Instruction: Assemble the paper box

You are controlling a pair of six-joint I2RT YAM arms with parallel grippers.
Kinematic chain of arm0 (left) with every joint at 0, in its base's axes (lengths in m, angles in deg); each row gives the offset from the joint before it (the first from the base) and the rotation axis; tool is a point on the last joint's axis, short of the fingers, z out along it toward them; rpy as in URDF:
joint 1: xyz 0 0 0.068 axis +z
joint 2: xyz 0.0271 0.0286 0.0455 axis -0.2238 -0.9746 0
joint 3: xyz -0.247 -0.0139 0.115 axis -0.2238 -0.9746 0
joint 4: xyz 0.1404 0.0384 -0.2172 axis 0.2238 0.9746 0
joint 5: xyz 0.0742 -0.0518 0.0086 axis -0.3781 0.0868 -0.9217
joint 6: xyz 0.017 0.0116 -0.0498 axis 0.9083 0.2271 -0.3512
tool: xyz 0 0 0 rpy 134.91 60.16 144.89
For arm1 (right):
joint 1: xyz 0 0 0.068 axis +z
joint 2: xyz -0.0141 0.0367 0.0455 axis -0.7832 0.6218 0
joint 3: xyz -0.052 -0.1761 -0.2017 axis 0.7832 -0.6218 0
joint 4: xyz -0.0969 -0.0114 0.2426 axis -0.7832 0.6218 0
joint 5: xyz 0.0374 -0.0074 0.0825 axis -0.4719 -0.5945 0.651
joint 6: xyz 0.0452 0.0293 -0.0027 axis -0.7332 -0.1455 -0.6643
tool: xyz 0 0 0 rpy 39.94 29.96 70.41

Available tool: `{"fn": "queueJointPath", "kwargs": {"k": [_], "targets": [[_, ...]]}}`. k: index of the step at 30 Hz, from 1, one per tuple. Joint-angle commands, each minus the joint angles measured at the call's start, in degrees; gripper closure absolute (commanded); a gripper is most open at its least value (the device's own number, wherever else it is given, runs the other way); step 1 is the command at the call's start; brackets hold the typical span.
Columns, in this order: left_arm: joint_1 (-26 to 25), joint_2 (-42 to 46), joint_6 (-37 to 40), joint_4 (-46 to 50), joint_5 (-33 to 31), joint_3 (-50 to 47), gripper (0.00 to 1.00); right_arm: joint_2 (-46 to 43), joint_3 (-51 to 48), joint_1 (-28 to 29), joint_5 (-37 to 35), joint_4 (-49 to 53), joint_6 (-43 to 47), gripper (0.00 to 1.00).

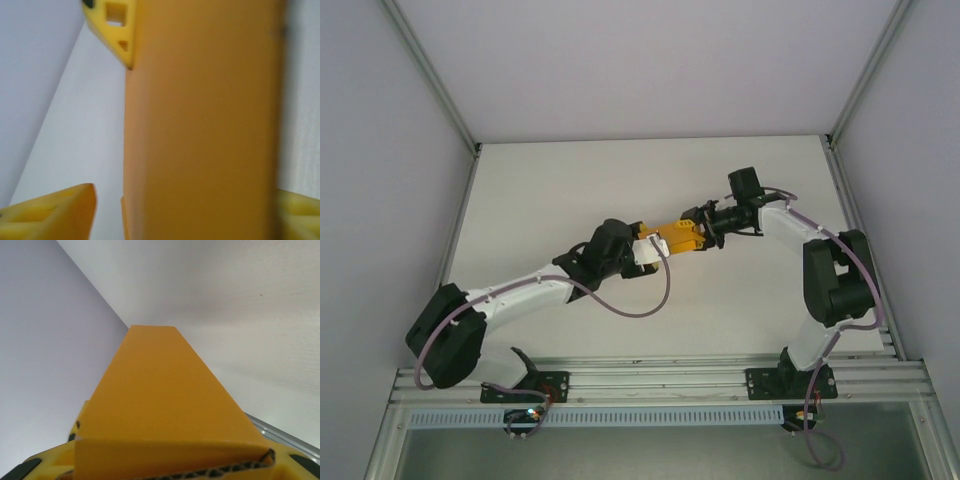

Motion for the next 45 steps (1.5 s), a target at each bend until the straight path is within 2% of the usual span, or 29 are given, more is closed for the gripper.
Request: {"fn": "queueJointPath", "kwargs": {"k": [1, 4, 7, 8, 10, 13, 14, 16, 18, 20, 22, 23, 25, 28, 29, 33, 38, 41, 45], "targets": [[-0.4, 0.1, 0.3, 0.1, 0.6, 1.5, 0.35, 1.1, 1.0, 1.3, 5.6, 0.9, -0.1, 0.58], [-0.3, 1.4, 0.9, 0.5, 1.2, 0.8, 0.45, 0.6, 0.7, 1.2, 5.3, 0.4, -0.4, 0.53], [0.2, 2.3, 1.5, 1.6, 0.9, 0.8, 0.55, -0.9, -0.5, 1.0, 5.8, -3.4, -2.4, 0.42], [0.5, 2.5, 1.8, 2.6, 1.1, 0.9, 0.58, -1.3, -0.7, 0.9, 5.5, -3.7, -2.6, 0.34], [1.3, 3.1, 1.3, 4.1, 1.4, 1.6, 0.60, -2.2, -1.1, 0.9, 4.3, -3.9, -2.1, 0.21], [2.5, 4.1, 0.8, 7.8, 4.4, 2.9, 0.62, -4.4, -1.5, -0.3, 0.8, -4.8, -0.6, 0.17], [3.0, 4.3, 1.0, 10.0, 5.6, 3.5, 0.62, -5.5, -2.0, -1.2, -1.5, -5.6, -0.1, 0.01], [4.2, 4.1, 1.2, 15.0, 8.4, 5.2, 0.61, -8.4, -3.0, -3.3, -8.7, -8.0, 0.6, 0.00], [6.3, 3.3, 1.1, 21.1, 12.5, 7.5, 0.61, -12.5, -3.0, -4.6, -18.2, -9.2, 6.8, 0.00], [9.6, 2.1, 1.5, 27.7, 19.4, 9.4, 0.60, -16.3, -0.1, -4.4, -29.4, -5.0, 18.9, 0.00], [11.5, 0.4, 1.7, 33.2, 23.2, 11.5, 0.59, -19.2, 1.4, -3.2, -38.4, -2.7, 31.3, 0.00], [12.1, -0.6, 2.8, 36.6, 25.5, 12.7, 0.59, -21.9, 0.5, -2.9, -40.0, -4.2, 37.6, 0.00], [12.6, -2.6, 5.1, 41.3, 27.4, 14.4, 0.58, -25.5, -3.2, -3.0, -39.0, -9.2, 43.1, 0.00], [12.8, -6.5, 5.7, 45.3, 26.5, 17.4, 0.59, -29.9, -8.7, -3.2, -32.5, -16.1, 50.0, 0.00], [12.8, -7.8, 6.1, 46.8, 26.6, 18.6, 0.58, -30.7, -9.4, -3.2, -28.2, -16.7, 53.5, 0.00], [13.3, -12.5, 7.4, 49.9, 26.5, 22.3, 0.57, -30.7, -6.8, -1.7, -21.8, -6.2, 66.4, 0.00], [14.1, -17.6, 8.7, 54.1, 26.6, 27.0, 0.58, -27.9, -4.8, 3.6, -25.3, 3.7, 76.3, 0.07], [14.2, -19.2, 9.4, 55.7, 26.2, 28.5, 0.58, -23.8, -3.2, 9.4, -32.8, 8.2, 80.3, 0.14], [14.2, -19.8, 9.7, 56.2, 26.4, 29.0, 0.58, -18.0, -1.0, 13.4, -39.7, 10.9, 82.3, 0.19]]}}
